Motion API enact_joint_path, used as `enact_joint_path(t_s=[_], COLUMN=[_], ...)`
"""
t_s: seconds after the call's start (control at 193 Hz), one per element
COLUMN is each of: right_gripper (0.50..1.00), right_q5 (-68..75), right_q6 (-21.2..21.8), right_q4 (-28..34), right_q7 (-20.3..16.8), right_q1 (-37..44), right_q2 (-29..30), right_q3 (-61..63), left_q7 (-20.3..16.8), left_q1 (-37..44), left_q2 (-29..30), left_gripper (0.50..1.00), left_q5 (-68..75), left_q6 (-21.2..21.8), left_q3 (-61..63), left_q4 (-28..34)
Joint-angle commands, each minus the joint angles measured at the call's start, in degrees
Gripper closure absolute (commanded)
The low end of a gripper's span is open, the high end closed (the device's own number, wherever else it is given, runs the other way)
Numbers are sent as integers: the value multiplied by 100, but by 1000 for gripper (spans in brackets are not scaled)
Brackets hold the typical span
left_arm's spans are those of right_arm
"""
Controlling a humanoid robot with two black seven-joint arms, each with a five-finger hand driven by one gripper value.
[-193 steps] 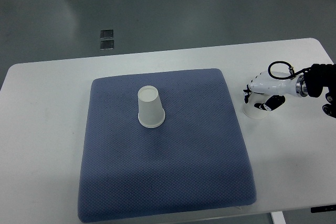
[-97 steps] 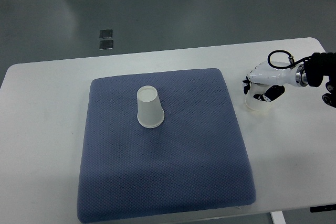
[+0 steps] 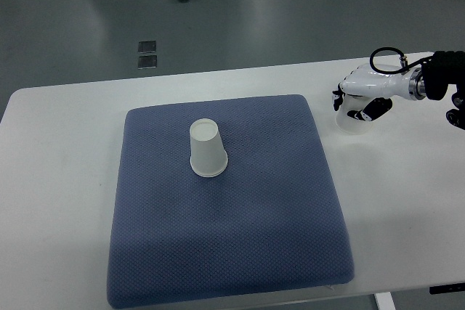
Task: Stack paper cups
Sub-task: 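Lift the cup with the right hand and carry it toward the other cup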
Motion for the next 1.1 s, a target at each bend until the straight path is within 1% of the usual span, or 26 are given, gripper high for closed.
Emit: enact_joint_path(t_s=[0.0, 0.269, 0.321, 0.326, 0.404, 0.679, 0.896, 1.093], right_gripper=[1000, 1000, 1000, 1000, 1000, 1000, 1000, 1000], right_q5=[80, 159, 159, 159, 159, 353, 485, 652], right_q6=[110, 725, 726, 847, 980, 1130, 1253, 1341], right_q4=[96, 430, 430, 509, 632, 1046, 1046, 1055], right_q7=[59, 103, 103, 94, 85, 85, 94, 103], right_q1=[286, 752, 752, 831, 937, 1148, 1403, 1464], right_q2=[-27, 61, 61, 61, 70, 298, 711, 1037], right_q3=[2, 608, 609, 696, 732, 732, 740, 784], left_q7=[-6, -6, -6, 3, -6, -6, -6, 3], left_q1=[0, 0, 0, 0, 0, 0, 0, 0], left_q2=[0, 0, 0, 0, 0, 0, 0, 0], left_gripper=[500, 500, 500, 500, 500, 500, 500, 500], left_q5=[0, 0, 0, 0, 0, 0, 0, 0], left_q6=[0, 0, 0, 0, 0, 0, 0, 0], left_q3=[-1, -1, -1, 7, -1, -1, -1, -1], left_q4=[0, 0, 0, 0, 0, 0, 0, 0])
